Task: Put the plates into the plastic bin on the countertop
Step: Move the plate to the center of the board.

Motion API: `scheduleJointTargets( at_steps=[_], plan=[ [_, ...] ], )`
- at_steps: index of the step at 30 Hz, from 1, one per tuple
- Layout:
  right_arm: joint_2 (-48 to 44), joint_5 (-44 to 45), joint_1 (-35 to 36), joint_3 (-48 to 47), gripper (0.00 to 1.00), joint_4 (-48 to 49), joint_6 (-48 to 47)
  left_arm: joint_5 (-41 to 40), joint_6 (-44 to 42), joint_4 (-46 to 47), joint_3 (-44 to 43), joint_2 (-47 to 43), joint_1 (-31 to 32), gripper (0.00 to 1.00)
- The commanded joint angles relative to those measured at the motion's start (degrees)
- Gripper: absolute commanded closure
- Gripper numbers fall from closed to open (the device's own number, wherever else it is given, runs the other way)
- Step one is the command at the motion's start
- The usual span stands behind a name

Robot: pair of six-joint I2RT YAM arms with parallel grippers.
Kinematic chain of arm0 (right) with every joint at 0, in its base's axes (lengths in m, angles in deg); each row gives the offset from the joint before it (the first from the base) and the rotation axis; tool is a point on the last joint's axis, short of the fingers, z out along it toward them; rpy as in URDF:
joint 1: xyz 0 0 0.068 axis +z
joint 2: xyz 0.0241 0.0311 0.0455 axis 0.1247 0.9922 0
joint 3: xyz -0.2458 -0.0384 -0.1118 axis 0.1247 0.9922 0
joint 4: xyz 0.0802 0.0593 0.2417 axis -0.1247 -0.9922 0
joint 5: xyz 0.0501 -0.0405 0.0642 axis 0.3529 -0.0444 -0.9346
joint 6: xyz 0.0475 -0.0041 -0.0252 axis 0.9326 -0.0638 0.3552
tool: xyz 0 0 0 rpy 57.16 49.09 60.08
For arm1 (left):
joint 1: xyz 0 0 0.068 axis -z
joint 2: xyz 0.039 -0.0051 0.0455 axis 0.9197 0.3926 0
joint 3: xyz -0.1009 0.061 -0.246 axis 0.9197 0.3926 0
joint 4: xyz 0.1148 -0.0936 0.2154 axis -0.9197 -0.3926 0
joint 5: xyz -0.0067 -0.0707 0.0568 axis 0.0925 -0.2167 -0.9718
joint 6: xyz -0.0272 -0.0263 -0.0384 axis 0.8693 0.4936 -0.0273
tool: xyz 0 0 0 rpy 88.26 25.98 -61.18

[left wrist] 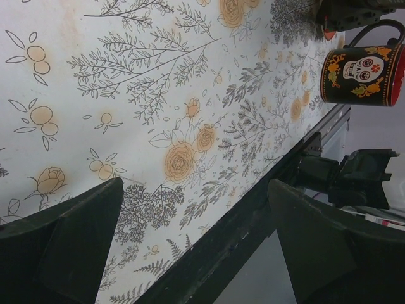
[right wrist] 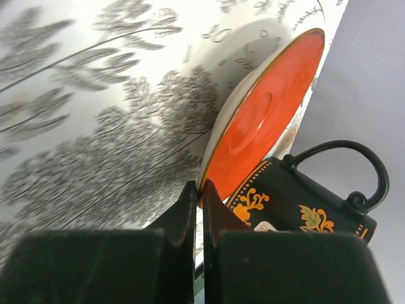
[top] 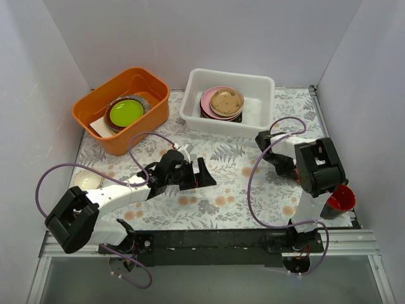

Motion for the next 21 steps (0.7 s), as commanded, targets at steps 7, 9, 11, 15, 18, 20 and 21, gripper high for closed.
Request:
scheduleJointTargets(
  at_steps=[7, 9, 11, 15, 18, 20, 21],
  plan=[
    [-2.5, -12.9, 10.8, -3.8, 0.99, 1.5, 3.6, -1.6, -0.5, -0.2, -1.6, -0.7, 0.3, 0.02],
    [-3.4, -14.3, 13.5, -4.1, 0.99, 1.1, 4.7, -2.2, -0.6, -1.8, -1.6, -1.2, 0.2, 0.02],
    [-4.1, -15.8, 15.8, -4.2, 0.99, 0.8, 5.7, -2.7, -0.8, -2.3, -1.6, -1.4, 0.2, 0.02],
    [-3.9, -18.6, 22.7, -5.9, 0.99, 0.6, 8.2, -4.4, -1.6, -4.4, -1.9, -1.8, 0.2, 0.02],
    [-1.8, -19.4, 28.6, -8.9, 0.99, -0.6, 9.4, -6.1, -2.3, -6.5, -2.6, -1.9, 0.2, 0.02],
    [-0.4, -20.0, 32.7, -11.7, 0.99, -2.1, 10.8, -7.0, -2.5, -7.3, -2.8, -2.6, 0.2, 0.02],
    [1.1, -20.1, 34.0, -12.6, 0.99, -2.4, 11.0, -7.4, -2.5, -7.9, -2.8, -2.9, 0.2, 0.02]
  ],
)
